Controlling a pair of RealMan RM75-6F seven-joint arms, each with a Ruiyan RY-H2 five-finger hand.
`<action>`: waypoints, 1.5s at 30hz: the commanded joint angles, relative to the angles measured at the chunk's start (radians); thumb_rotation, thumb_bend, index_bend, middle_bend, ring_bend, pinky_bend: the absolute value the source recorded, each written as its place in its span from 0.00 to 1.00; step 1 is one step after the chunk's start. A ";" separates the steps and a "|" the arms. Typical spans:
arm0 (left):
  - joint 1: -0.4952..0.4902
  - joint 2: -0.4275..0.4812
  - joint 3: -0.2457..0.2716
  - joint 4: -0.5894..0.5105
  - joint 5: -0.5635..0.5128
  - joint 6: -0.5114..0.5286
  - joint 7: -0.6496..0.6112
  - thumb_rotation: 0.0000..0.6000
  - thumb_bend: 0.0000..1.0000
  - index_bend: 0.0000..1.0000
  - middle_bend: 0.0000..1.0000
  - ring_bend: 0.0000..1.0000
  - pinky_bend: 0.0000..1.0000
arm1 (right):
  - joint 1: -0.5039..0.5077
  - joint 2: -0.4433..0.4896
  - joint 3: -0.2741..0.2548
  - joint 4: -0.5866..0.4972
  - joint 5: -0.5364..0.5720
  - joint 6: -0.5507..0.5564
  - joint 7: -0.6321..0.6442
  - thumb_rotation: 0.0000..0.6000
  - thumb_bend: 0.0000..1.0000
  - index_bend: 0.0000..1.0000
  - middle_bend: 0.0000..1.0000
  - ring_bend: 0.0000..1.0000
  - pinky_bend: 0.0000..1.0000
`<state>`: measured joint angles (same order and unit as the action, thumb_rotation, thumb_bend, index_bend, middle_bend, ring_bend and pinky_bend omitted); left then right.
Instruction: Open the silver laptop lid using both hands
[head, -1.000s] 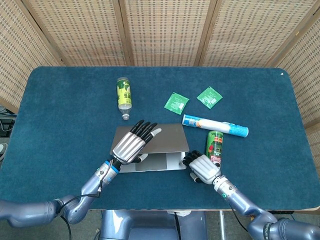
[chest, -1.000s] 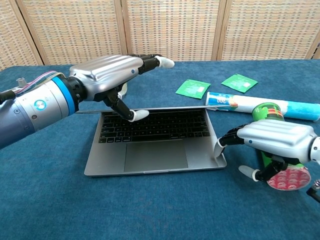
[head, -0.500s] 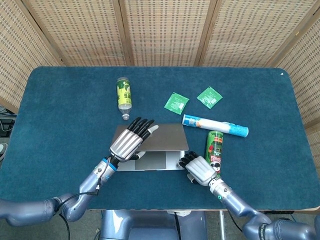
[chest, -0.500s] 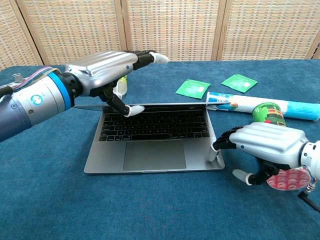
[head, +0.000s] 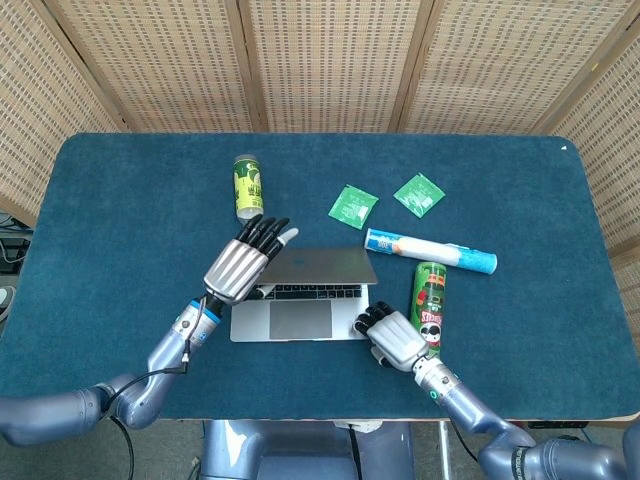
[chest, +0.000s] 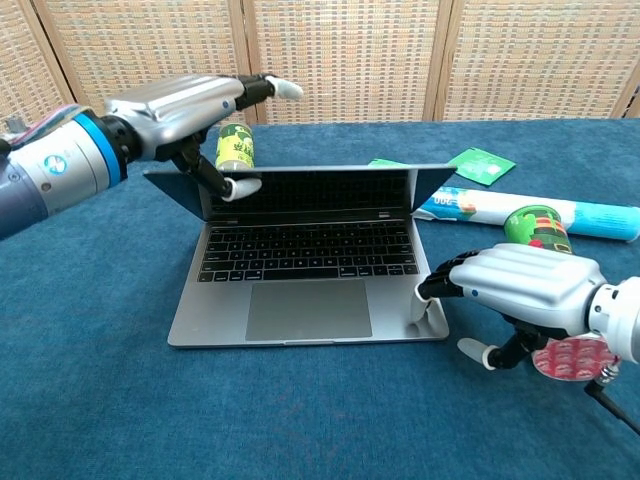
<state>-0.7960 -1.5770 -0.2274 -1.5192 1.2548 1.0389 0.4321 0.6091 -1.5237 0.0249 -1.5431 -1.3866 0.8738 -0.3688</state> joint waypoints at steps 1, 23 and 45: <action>-0.006 0.010 -0.015 0.012 -0.013 0.004 0.000 1.00 0.34 0.00 0.00 0.00 0.00 | 0.002 0.002 -0.002 -0.003 0.003 0.002 -0.004 1.00 0.65 0.31 0.33 0.21 0.20; -0.118 0.009 -0.105 0.137 -0.248 -0.058 0.129 1.00 0.34 0.00 0.00 0.00 0.00 | 0.018 -0.008 -0.014 -0.014 0.008 0.013 -0.032 1.00 0.64 0.31 0.33 0.21 0.21; -0.139 0.016 -0.109 0.227 -0.288 -0.026 0.124 1.00 0.34 0.00 0.00 0.00 0.00 | 0.019 -0.008 -0.020 -0.026 0.011 0.035 -0.053 1.00 0.63 0.32 0.33 0.21 0.22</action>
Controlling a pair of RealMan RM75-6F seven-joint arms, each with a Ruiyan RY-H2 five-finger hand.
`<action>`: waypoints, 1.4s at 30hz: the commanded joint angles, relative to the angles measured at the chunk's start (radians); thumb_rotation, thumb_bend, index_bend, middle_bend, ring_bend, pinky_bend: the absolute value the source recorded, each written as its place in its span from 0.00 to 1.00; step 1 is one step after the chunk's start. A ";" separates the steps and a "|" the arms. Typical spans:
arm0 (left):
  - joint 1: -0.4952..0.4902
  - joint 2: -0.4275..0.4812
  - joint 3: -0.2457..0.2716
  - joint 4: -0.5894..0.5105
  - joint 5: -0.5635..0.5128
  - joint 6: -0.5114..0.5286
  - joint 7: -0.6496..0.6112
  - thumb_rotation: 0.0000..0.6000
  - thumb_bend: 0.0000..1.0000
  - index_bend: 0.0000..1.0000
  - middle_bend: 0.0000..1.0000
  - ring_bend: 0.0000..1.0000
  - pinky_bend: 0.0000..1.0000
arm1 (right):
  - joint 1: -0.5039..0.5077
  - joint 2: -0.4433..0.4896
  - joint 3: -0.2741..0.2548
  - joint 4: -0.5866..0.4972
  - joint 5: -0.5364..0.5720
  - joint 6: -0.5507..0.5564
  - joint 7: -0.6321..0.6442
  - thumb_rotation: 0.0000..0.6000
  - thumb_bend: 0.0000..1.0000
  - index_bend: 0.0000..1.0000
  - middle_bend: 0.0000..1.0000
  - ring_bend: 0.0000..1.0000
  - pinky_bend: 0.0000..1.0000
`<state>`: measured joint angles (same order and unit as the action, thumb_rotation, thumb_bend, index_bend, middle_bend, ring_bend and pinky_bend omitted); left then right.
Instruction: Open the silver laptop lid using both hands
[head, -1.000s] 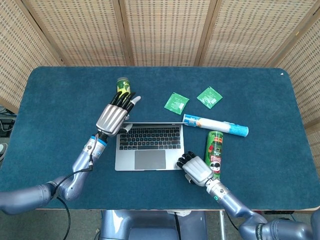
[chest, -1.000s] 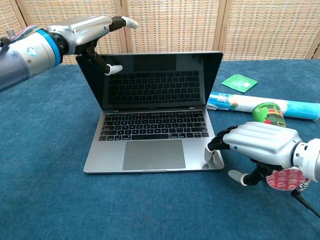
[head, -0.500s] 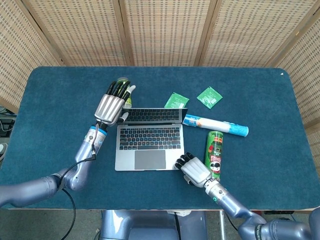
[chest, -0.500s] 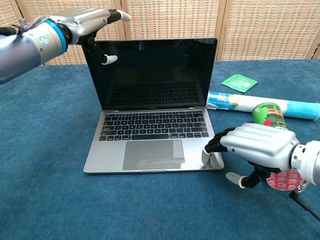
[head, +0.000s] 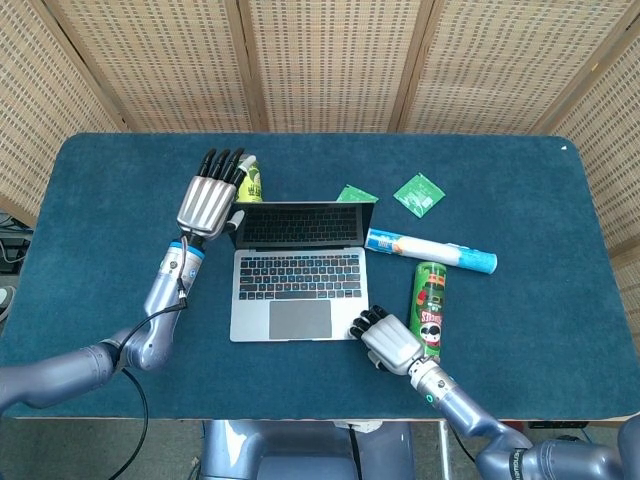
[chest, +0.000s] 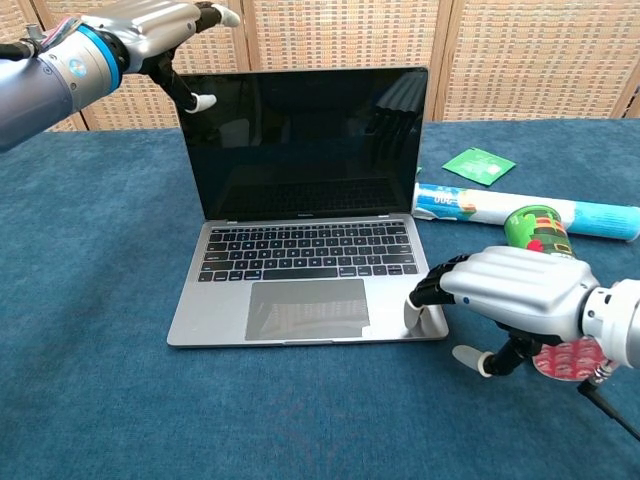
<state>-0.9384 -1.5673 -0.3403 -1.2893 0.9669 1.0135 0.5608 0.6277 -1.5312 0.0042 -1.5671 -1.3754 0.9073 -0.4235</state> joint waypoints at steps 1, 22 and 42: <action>0.005 0.010 0.006 -0.006 0.003 0.000 -0.008 1.00 0.34 0.00 0.00 0.00 0.00 | 0.000 -0.001 0.001 -0.004 -0.001 0.002 0.003 1.00 0.63 0.32 0.33 0.21 0.22; 0.144 0.313 0.102 -0.305 0.331 0.157 -0.183 1.00 0.34 0.00 0.00 0.00 0.00 | -0.034 0.191 0.080 -0.157 -0.168 0.225 0.146 1.00 0.64 0.31 0.33 0.21 0.22; 0.689 0.497 0.385 -0.394 0.497 0.573 -0.562 1.00 0.00 0.00 0.00 0.00 0.00 | -0.433 0.349 0.002 0.092 -0.207 0.755 0.484 1.00 0.00 0.00 0.00 0.00 0.00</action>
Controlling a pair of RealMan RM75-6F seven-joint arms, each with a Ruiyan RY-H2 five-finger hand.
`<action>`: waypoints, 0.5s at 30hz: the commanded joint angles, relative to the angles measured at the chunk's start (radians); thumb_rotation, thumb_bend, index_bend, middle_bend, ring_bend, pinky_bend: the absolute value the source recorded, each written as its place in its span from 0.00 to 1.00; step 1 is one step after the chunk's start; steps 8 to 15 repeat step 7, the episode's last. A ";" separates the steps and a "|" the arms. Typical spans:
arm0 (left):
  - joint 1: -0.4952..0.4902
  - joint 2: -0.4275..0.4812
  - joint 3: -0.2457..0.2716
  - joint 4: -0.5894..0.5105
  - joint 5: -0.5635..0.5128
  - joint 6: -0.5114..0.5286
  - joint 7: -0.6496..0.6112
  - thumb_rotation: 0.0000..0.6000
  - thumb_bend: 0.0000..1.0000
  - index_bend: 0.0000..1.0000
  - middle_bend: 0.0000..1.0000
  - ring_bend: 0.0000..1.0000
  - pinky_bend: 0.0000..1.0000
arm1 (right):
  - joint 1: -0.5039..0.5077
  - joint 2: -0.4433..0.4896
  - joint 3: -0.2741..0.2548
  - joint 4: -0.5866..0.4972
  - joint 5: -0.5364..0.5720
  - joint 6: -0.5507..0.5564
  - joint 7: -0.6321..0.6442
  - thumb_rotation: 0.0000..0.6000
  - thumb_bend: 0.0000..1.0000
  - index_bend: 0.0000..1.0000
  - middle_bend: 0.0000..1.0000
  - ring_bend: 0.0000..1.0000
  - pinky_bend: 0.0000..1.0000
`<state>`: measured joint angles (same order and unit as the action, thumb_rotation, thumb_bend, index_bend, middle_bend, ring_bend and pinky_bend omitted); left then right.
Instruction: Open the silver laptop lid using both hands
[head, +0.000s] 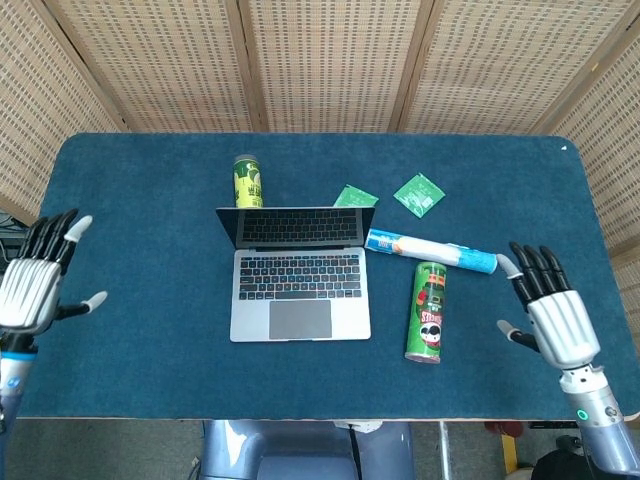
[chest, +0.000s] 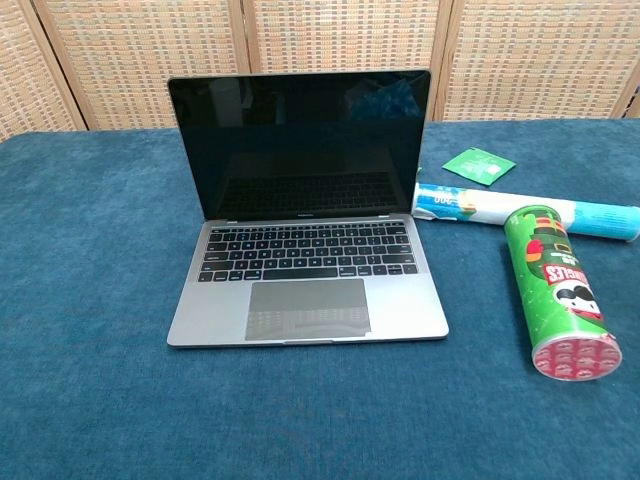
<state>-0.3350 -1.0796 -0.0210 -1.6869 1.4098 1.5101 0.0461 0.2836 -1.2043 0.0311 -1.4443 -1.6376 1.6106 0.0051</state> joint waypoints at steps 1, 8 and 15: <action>0.125 0.008 0.096 0.015 0.064 0.100 -0.053 1.00 0.00 0.00 0.00 0.00 0.00 | -0.116 0.028 -0.036 -0.044 0.067 0.064 0.065 1.00 0.00 0.00 0.00 0.00 0.00; 0.213 -0.013 0.132 0.087 0.099 0.157 -0.063 1.00 0.00 0.00 0.00 0.00 0.00 | -0.177 0.032 -0.050 -0.059 0.056 0.111 0.088 1.00 0.00 0.00 0.00 0.00 0.00; 0.213 -0.013 0.132 0.087 0.099 0.157 -0.063 1.00 0.00 0.00 0.00 0.00 0.00 | -0.177 0.032 -0.050 -0.059 0.056 0.111 0.088 1.00 0.00 0.00 0.00 0.00 0.00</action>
